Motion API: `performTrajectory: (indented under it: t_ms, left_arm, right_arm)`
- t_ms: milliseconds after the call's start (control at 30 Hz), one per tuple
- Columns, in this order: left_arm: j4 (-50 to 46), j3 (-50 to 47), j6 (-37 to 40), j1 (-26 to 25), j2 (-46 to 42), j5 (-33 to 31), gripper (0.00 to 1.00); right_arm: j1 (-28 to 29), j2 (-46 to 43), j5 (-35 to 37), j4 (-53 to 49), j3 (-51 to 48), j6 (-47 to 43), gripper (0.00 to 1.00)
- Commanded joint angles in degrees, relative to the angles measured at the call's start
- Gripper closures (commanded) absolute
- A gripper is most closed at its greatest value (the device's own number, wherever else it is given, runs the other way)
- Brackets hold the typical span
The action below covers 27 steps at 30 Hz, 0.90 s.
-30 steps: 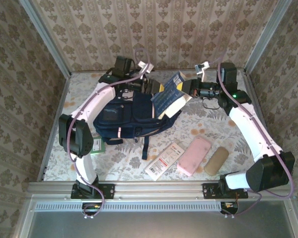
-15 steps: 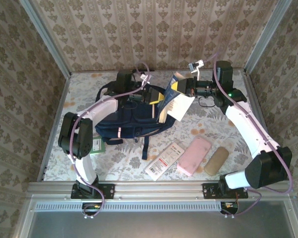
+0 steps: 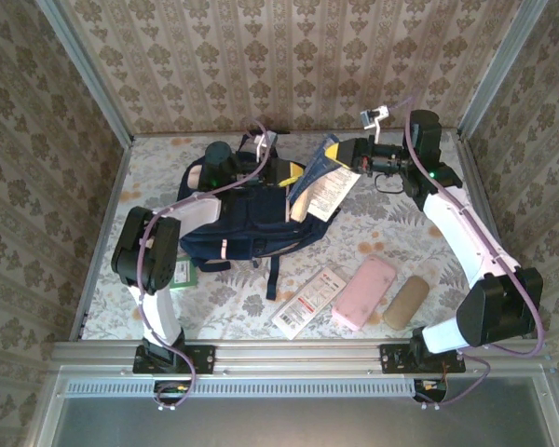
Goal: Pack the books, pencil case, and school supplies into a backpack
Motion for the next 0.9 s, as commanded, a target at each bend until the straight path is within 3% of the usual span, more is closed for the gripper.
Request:
performTrajectory:
  t_ms: [0,100,400,433,500,567,667,733,867]
  left_arm:
    - [11.10,-0.04,-6.30,-0.72,0.53,0.44,0.93]
    - [10.93,0.13,-6.03,-0.69,0.45,0.06,1.00]
    - [2.87,0.56,-0.12,1.33,-1.34,-0.12,1.00]
    - [-0.50,0.66,2.09,1.74,-2.13,-0.24,0.95]
    - [-9.61,0.28,8.30,3.12,-4.69,-2.24,0.65]
    - [-24.39,0.17,18.14,5.06,-8.81,-6.00,0.48]
    - [-52.94,2.93,37.47,6.98,-16.09,-17.56,0.40]
    - [-64.55,4.98,45.99,6.94,-19.79,-27.46,0.38]
    - [-74.76,3.95,48.59,7.56,-23.07,-37.12,0.36]
  right_arm:
    - [-0.41,-0.14,1.92,3.08,-1.59,1.26,1.00]
    - [-0.58,-0.04,2.21,2.81,-1.83,1.12,1.00]
    - [-1.11,-0.07,3.55,1.65,-3.04,0.50,1.00]
    - [-1.02,0.18,3.01,1.76,-3.05,0.63,1.00]
    - [-0.88,0.24,2.43,1.76,-3.00,0.77,1.00]
    - [-0.61,0.08,1.54,1.91,-3.06,0.68,1.00]
    - [1.03,0.12,-0.95,1.25,-2.48,0.21,1.00]
    - [2.62,0.19,-1.52,-0.05,-2.04,-0.87,1.00]
    - [6.49,1.97,-4.44,-1.58,-1.55,-1.83,1.00]
